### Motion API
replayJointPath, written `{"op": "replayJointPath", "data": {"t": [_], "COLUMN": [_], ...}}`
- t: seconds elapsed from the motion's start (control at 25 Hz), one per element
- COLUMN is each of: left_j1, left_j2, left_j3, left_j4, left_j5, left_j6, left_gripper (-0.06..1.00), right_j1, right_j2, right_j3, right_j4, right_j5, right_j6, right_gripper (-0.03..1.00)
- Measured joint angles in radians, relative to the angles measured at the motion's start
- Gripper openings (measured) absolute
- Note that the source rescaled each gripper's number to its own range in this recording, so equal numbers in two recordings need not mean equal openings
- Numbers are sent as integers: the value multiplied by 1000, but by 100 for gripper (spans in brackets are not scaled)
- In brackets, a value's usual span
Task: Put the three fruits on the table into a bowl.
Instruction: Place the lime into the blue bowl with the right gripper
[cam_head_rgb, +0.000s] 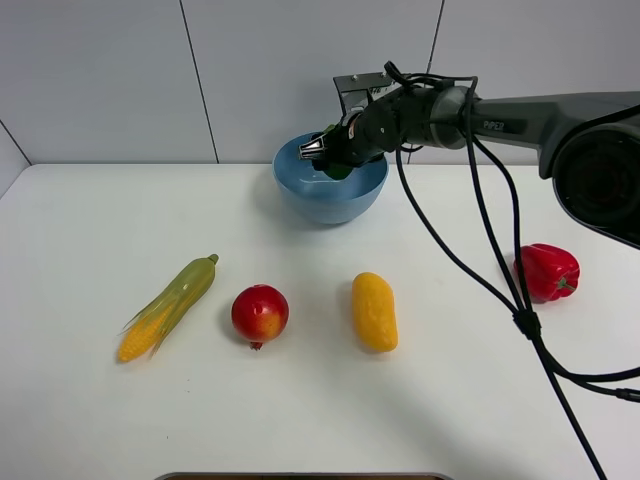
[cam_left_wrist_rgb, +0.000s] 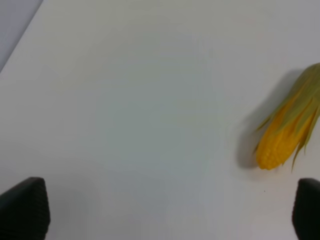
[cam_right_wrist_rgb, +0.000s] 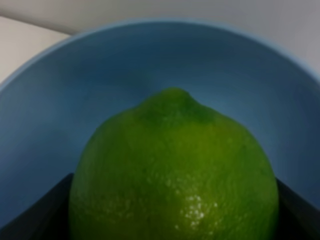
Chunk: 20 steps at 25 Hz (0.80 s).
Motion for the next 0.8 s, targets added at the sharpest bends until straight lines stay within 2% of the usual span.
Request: {"op": "replayJointPath", "data": {"t": [0.24, 0.8], "left_j1": [0, 0], "left_j2": [0, 0], "left_j3": [0, 0], "left_j4": [0, 0], "left_j5": [0, 0], "left_j6": [0, 0], "left_gripper": [100, 100], "right_j1": [2, 18], "right_j2": [44, 57], "right_j3": [0, 0], "right_j4": [0, -10], "right_j5": [-45, -66], "right_j6": [0, 0], "right_gripper": [16, 16]}}
